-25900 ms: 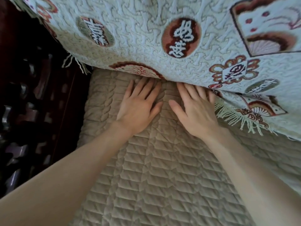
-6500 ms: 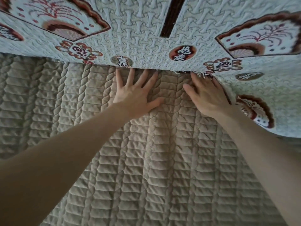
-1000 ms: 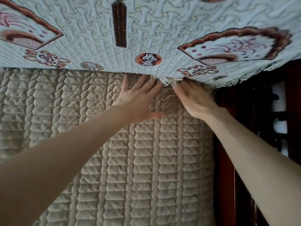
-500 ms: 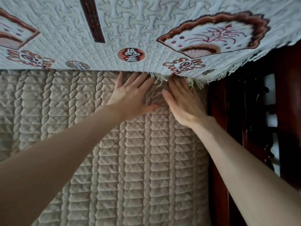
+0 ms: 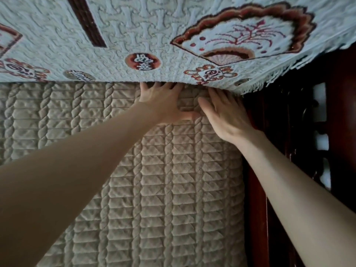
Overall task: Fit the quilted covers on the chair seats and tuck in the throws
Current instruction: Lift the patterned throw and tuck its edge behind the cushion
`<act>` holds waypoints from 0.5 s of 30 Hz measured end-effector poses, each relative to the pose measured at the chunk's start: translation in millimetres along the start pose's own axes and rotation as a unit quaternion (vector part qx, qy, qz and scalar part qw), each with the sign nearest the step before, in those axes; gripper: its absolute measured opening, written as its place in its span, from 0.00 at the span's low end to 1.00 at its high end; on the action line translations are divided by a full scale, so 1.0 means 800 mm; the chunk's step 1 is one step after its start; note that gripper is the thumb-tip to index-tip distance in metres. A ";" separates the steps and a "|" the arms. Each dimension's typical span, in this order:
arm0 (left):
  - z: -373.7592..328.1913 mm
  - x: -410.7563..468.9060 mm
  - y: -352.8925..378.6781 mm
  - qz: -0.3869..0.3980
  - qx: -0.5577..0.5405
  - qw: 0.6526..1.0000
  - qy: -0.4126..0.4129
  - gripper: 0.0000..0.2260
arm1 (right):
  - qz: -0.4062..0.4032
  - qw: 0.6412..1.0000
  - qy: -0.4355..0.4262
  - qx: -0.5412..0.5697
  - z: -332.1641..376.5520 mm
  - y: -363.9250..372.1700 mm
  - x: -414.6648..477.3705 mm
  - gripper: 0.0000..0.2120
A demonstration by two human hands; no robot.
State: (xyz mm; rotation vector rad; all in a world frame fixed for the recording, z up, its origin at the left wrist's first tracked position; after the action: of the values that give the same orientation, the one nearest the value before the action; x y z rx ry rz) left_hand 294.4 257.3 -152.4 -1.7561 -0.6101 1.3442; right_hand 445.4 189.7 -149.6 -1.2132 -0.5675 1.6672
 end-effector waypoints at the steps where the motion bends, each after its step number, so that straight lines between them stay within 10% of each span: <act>1: -0.001 -0.001 -0.001 -0.011 -0.003 1.000 0.001 0.44 | 0.005 1.000 0.006 0.005 -0.004 -0.003 0.009 0.32; 15: -0.004 -0.001 0.005 -0.040 0.008 0.999 0.033 0.46 | -0.034 0.993 -0.066 -0.087 0.026 0.010 -0.010 0.41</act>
State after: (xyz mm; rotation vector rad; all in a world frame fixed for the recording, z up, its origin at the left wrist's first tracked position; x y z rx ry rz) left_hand 296.8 253.2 -155.2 -1.7383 -0.6235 1.2282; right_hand 423.4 182.3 -143.7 -1.1984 -0.8416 1.6759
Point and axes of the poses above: each hand's wrist, its own x-axis towards the middle knuckle, its own y-axis out of the palm, z = x × y, the point moved 4 cm from there along x, towards the middle knuckle, and after that the axes turned 9 degrees about -y, right-handed, at the moved point
